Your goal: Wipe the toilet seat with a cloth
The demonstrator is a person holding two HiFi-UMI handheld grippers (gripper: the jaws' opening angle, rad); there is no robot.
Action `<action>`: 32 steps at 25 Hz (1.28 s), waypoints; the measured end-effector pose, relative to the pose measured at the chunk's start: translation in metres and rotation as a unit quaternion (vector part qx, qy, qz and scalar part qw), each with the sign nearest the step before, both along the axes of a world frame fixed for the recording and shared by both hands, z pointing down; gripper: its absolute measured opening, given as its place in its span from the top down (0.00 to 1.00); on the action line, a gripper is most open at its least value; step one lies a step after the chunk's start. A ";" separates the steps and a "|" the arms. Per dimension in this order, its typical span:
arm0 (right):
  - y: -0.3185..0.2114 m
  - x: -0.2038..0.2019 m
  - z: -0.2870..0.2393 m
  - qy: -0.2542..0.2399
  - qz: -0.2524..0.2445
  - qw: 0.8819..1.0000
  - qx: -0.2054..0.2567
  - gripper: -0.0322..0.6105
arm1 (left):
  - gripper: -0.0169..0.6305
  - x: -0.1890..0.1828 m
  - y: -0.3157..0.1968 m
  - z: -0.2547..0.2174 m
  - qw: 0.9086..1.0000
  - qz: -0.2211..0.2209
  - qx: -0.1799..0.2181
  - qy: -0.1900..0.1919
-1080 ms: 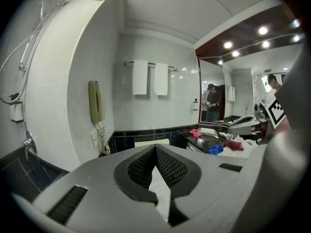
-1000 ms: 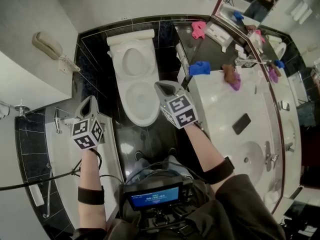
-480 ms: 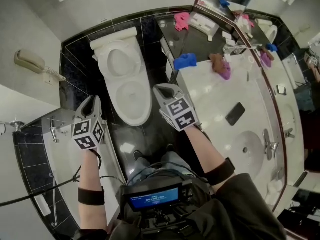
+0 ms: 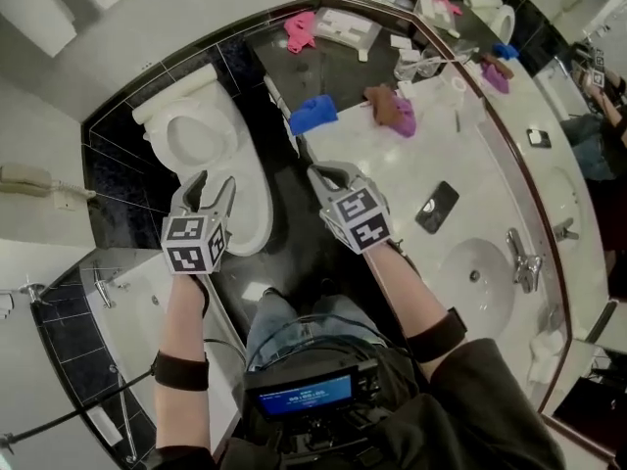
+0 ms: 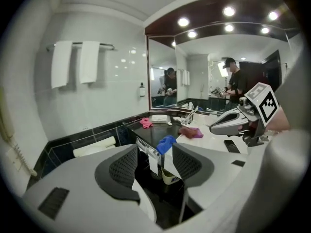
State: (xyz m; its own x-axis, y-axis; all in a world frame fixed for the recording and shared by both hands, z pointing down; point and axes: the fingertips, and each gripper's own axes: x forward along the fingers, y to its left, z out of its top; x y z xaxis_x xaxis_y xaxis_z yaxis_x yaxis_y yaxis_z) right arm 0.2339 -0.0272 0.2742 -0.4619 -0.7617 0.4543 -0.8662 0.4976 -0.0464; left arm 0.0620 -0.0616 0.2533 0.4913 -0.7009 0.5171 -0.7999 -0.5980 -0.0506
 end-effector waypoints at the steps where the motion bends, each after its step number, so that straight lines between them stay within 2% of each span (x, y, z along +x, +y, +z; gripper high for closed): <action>1: -0.001 0.011 0.005 -0.001 0.009 1.000 -0.003 0.92 | 0.60 0.019 -0.004 0.005 1.000 0.020 -0.003 -0.011; 4: -0.002 0.042 0.021 -0.002 0.034 0.999 -0.012 0.92 | 0.58 0.070 -0.019 0.022 0.996 0.077 -0.011 -0.043; 9: -0.010 0.085 0.033 -0.009 0.076 0.997 -0.024 0.92 | 0.58 0.143 -0.054 0.054 0.985 0.152 -0.022 -0.078; 14: -0.023 0.121 0.056 -0.009 0.121 0.992 -0.043 0.92 | 0.58 0.197 -0.096 0.098 0.972 0.206 -0.047 -0.101; 18: -0.040 0.140 0.082 -0.009 0.149 0.986 -0.068 0.92 | 0.58 0.242 -0.123 0.133 0.962 0.238 -0.090 -0.103; 25: -0.071 0.155 0.126 -0.015 0.175 0.979 -0.102 0.92 | 0.59 0.284 -0.168 0.210 0.942 0.274 -0.127 -0.147; 32: -0.076 0.160 0.160 -0.024 0.195 0.973 -0.124 0.92 | 0.59 0.294 -0.191 0.276 0.922 0.295 -0.160 -0.192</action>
